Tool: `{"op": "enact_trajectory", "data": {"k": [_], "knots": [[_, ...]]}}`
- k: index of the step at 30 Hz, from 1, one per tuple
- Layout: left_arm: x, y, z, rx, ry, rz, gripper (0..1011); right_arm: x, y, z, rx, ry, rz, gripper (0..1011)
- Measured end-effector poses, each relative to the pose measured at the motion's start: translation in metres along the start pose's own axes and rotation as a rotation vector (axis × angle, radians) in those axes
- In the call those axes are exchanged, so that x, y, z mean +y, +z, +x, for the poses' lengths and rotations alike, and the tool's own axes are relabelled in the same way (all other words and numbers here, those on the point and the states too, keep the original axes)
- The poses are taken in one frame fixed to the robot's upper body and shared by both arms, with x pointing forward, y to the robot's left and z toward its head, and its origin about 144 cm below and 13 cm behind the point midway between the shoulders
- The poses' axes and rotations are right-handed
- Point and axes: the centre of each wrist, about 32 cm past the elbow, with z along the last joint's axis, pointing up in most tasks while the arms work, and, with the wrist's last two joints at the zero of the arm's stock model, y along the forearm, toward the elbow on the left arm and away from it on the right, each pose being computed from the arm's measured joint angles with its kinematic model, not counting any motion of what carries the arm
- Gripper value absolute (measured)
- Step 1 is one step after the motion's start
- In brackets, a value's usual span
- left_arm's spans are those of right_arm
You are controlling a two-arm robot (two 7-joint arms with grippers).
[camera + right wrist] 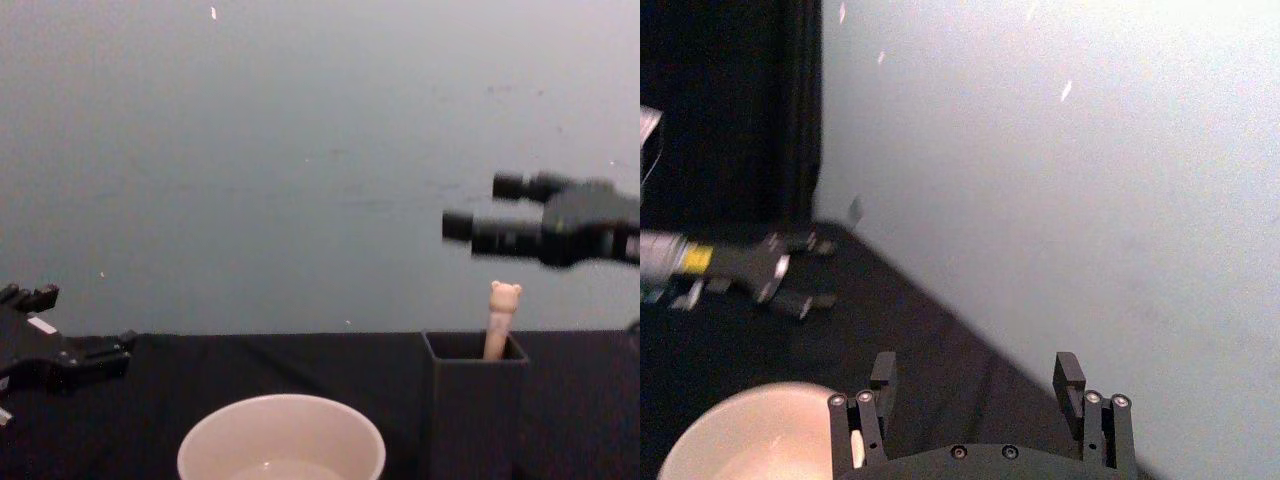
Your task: Pick up the stirring spoon with one hand, stir inside the cup, then place it back in its original position.
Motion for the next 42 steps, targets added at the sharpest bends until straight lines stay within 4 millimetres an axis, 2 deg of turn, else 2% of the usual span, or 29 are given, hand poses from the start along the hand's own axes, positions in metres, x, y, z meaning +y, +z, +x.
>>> {"op": "enact_trajectory", "data": {"k": [5, 9, 12, 19, 32, 42], "knots": [[0.0, 0.0, 0.0, 0.0, 0.0, 0.0, 1002, 0.001, 0.01, 0.007, -0.023, -0.083, 0.052, 1002], [0.0, 0.0, 0.0, 0.0, 0.0, 0.0, 1001, 0.0, 0.01, 0.008, -0.019, -0.197, 0.004, 1002], [0.0, 0.0, 0.0, 0.0, 0.0, 0.0, 1001, -0.001, 0.004, 0.006, 0.001, -0.299, -0.079, 1002], [0.0, 0.0, 0.0, 0.0, 0.0, 0.0, 1001, -0.002, -0.019, -0.002, 0.073, -0.4, -0.214, 1002], [0.0, 0.0, 0.0, 0.0, 0.0, 0.0, 1001, -0.001, -0.043, -0.012, 0.139, -0.39, -0.322, 1002], [0.0, 0.0, 0.0, 0.0, 0.0, 0.0, 1001, -0.001, -0.043, -0.011, 0.137, -0.389, -0.321, 1002]]}}
